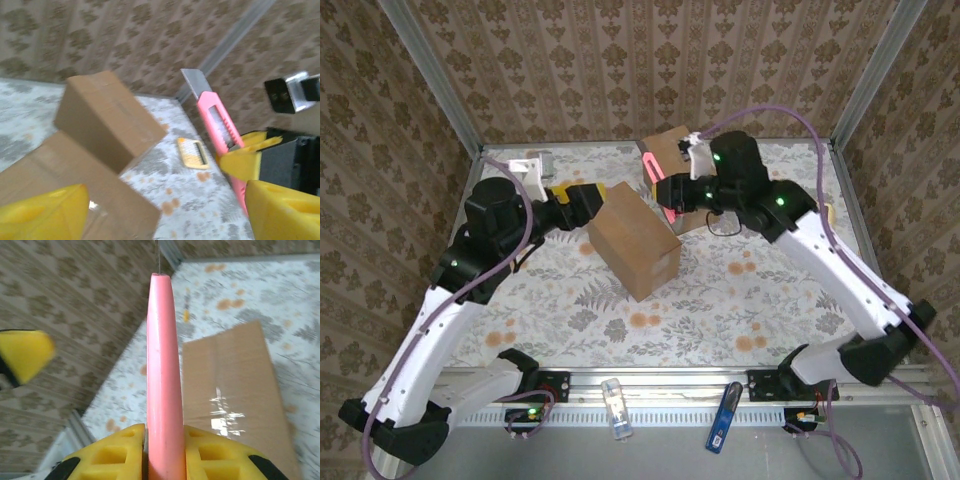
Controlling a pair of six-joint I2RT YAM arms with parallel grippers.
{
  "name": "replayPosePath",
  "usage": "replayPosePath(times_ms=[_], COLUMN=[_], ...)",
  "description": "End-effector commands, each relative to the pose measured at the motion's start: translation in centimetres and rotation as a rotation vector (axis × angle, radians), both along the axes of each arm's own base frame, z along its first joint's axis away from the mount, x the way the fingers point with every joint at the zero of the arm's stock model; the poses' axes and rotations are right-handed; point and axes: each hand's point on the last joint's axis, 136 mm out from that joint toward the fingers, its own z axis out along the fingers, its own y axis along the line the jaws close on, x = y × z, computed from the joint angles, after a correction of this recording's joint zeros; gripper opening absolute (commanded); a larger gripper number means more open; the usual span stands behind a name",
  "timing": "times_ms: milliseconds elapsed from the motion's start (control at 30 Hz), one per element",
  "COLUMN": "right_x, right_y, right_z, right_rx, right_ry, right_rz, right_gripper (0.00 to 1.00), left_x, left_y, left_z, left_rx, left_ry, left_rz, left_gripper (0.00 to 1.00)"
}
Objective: Unpack the express box
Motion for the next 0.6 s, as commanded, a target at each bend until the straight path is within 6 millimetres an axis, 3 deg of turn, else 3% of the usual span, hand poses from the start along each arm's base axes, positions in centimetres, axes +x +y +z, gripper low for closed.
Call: replayPosePath(times_ms=[0, 167, 267, 433, 567], right_x=[-1.0, 0.2, 0.5, 1.0, 1.2], right_y=[-2.6, -2.1, -1.3, -0.4, -0.2], right_z=[-5.5, -5.7, -6.1, -6.5, -6.5], right_rx=[-0.376, -0.517, -0.567, -0.627, -0.646], right_ry=[0.114, 0.097, 0.097, 0.094, 0.09], right_rz=[0.027, 0.062, 0.092, 0.118, 0.117], right_gripper=[0.0, 0.0, 0.0, 0.0, 0.0], left_x=[0.1, 1.7, 3.9, 9.0, 14.4], left_y=[2.9, 5.1, 6.7, 7.5, 8.0], left_z=[-4.6, -7.2, -8.4, -9.3, -10.4], left_rx=[0.173, 0.23, 0.226, 0.198, 0.159], left_ry=[0.158, 0.24, 0.275, 0.276, 0.288], left_rz=[0.115, 0.218, 0.277, 0.29, 0.28], left_gripper=[0.75, 0.64, 0.59, 0.55, 0.45])
